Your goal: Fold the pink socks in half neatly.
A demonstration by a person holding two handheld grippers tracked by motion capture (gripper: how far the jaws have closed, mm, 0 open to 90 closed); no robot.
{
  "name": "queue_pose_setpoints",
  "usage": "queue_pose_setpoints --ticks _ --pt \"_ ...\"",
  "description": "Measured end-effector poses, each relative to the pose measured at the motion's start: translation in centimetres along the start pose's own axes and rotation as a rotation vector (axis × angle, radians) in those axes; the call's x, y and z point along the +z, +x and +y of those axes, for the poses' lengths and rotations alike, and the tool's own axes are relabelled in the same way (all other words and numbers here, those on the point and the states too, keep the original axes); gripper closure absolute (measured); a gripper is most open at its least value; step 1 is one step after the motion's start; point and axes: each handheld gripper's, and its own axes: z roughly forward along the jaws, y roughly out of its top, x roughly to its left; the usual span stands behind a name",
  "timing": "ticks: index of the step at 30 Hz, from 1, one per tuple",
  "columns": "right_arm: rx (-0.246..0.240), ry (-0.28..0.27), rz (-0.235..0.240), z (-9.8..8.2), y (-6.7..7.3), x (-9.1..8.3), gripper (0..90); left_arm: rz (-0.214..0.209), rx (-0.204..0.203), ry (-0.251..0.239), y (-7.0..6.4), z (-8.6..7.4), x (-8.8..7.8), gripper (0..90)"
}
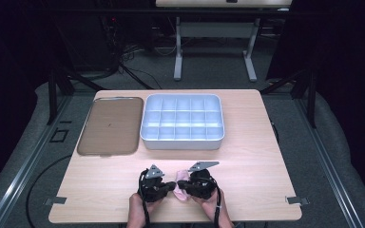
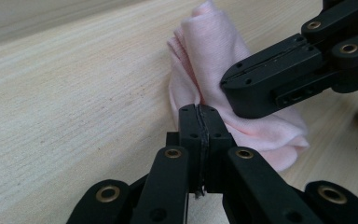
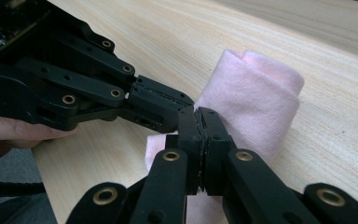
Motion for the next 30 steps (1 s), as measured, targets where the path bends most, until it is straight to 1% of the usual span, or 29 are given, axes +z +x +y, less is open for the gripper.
queue_pose_setpoints --ticks 1,3,5,7,8,9,10,12,13,15,16,17,19,20,21,22,23,24,25,26,28,29,30 --pt "-0.003 0.004 -0.003 0.0 0.0 0.0 89.1 -0.004 -0.006 -0.002 0.0 0.0 0.0 89.1" --pt "-0.003 0.017 -0.019 0.0 0.2 0.1 89.1 -0.025 -0.023 -0.007 0.3 -0.1 -0.1 88.8" --pt "-0.037 0.031 -0.051 0.1 0.6 0.2 89.2 -0.04 -0.036 -0.01 0.7 -0.2 -0.3 88.3" --pt "-0.056 0.043 -0.079 0.2 1.0 0.3 89.2 -0.038 -0.042 -0.019 0.9 0.0 -0.7 88.1" --pt "-0.065 0.045 -0.083 0.3 1.1 0.3 89.2 -0.033 -0.047 -0.032 0.9 0.1 -1.0 88.2" --pt "-0.071 0.053 -0.086 0.3 1.1 0.3 89.2 -0.029 -0.042 -0.039 1.0 0.4 -1.3 88.3" --pt "-0.06 0.046 -0.084 0.3 1.1 0.3 89.2 -0.03 -0.041 -0.051 1.0 0.6 -1.6 88.3" --pt "-0.048 0.051 -0.069 0.3 0.9 0.3 89.2 -0.029 -0.026 -0.059 0.9 1.3 -2.0 88.3" --pt "-0.051 0.057 -0.068 0.3 0.8 0.3 89.2 -0.031 -0.016 -0.063 0.8 1.7 -2.1 88.3" --pt "-0.046 0.054 -0.063 0.3 0.8 0.3 89.3 -0.036 0.018 -0.07 0.4 2.8 -2.2 88.1" --pt "-0.047 0.054 -0.063 0.4 0.7 0.3 89.2 -0.037 0.028 -0.067 0.3 3.2 -2.2 88.1" --pt "-0.047 0.054 -0.061 0.4 0.7 0.3 89.2 -0.05 0.043 -0.063 0.1 3.7 -2.0 88.1" --pt "-0.045 0.051 -0.058 0.3 0.7 0.3 89.2 -0.056 0.075 -0.042 0.0 4.5 -1.5 88.2" --pt "-0.046 0.052 -0.058 0.3 0.7 0.3 89.2 -0.073 0.084 -0.023 -0.1 4.8 -1.1 88.2" --pt "-0.048 0.053 -0.058 0.3 0.7 0.3 89.2 -0.093 0.082 -0.003 -0.1 5.2 -0.5 88.6" --pt "-0.052 0.056 -0.063 0.3 0.8 0.3 89.2 -0.095 0.081 0.019 -0.1 5.4 -0.1 89.1" --pt "-0.054 0.052 -0.06 0.3 0.8 0.3 89.2 -0.094 0.082 0.042 -0.1 5.6 0.4 89.3" --pt "-0.057 0.05 -0.063 0.3 0.9 0.3 89.2 -0.089 0.083 0.056 0.0 5.7 0.8 89.5" --pt "-0.057 0.046 -0.063 0.3 0.9 0.4 89.2 -0.071 0.083 0.08 0.1 5.8 1.3 89.6" --pt "-0.056 0.047 -0.059 0.3 0.8 0.3 89.2 -0.068 0.082 0.092 0.2 5.8 1.4 89.7" --pt "-0.059 0.039 -0.066 0.2 0.9 0.3 89.2 -0.056 0.079 0.106 0.3 5.8 1.8 89.8" --pt "-0.062 0.038 -0.066 0.2 1.0 0.3 89.0 -0.039 0.092 0.122 0.2 5.8 2.0 89.8" --pt "-0.078 0.035 -0.081 0.1 1.2 0.3 88.6 -0.033 0.093 0.12 0.3 5.7 2.1 89.9"
